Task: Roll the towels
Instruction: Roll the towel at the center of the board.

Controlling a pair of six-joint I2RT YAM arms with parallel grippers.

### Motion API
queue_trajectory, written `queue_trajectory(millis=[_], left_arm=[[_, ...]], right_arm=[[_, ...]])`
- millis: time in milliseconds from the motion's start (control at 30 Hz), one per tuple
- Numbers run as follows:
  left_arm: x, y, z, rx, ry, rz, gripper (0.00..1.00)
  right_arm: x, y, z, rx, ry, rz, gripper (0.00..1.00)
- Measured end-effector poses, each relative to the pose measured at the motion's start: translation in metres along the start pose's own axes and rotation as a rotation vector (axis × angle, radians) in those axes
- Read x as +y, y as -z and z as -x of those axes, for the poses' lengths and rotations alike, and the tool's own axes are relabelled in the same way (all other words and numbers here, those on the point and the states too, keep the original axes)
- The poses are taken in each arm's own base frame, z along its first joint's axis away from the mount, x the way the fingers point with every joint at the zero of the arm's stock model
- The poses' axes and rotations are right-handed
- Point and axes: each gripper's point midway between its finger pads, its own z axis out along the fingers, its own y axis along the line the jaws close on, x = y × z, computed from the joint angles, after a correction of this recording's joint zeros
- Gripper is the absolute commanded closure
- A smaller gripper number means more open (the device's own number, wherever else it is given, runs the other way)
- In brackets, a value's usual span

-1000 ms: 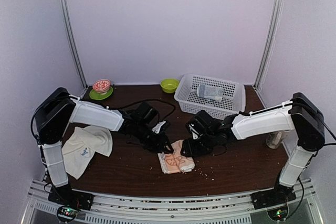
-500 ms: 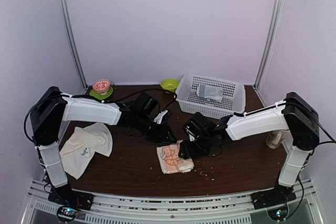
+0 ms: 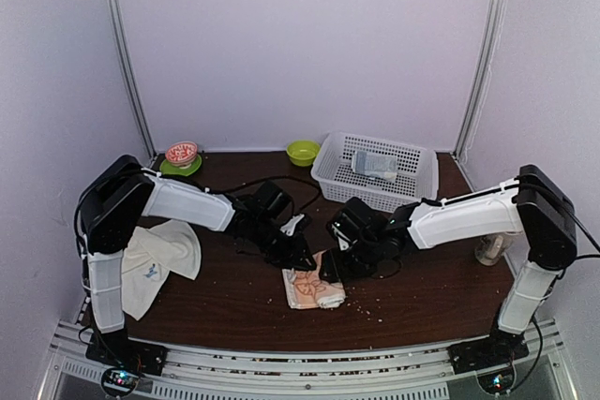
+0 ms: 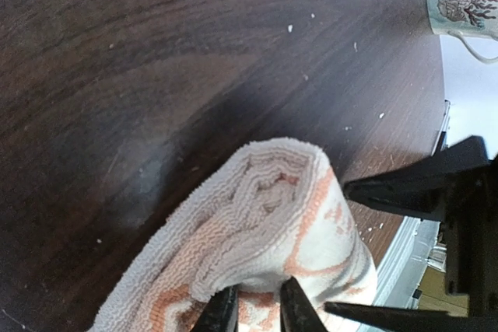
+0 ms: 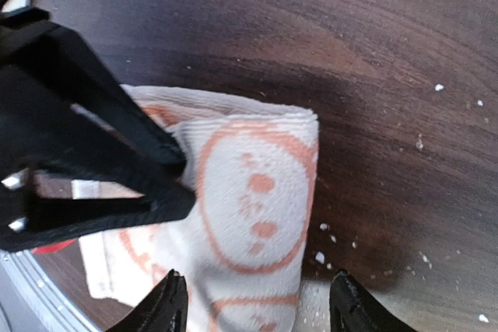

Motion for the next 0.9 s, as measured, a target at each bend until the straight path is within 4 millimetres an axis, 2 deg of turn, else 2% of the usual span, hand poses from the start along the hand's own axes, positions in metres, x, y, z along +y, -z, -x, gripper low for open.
queue_trajectory(millis=[167,233,300,400,633,800,900], left_arm=[[-0.001,-0.001,0.002,-0.008,-0.005,-0.006,0.80],[0.000,-0.001,0.002,-0.010,-0.006,-0.008,0.80],[0.000,-0.002,0.002,-0.012,-0.006,-0.009,0.80],[0.001,-0.002,0.001,-0.015,-0.008,-0.011,0.80],[0.001,-0.003,0.002,-0.025,-0.014,-0.020,0.81],[0.000,-0.002,0.001,-0.028,-0.014,-0.023,0.80],[-0.001,0.000,0.000,-0.027,-0.014,-0.022,0.75]], right_arm=[[-0.001,0.028,0.006,-0.060,-0.015,0.027,0.37],[-0.009,0.038,0.008,-0.085,-0.041,0.025,0.37],[-0.020,0.039,0.009,-0.094,-0.069,0.009,0.38],[-0.037,0.031,0.008,-0.083,-0.105,-0.034,0.38],[-0.049,0.009,-0.007,-0.025,-0.128,-0.081,0.39],[-0.041,0.001,-0.001,-0.019,-0.119,-0.071,0.40],[-0.036,-0.001,0.001,-0.023,-0.113,-0.060,0.40]])
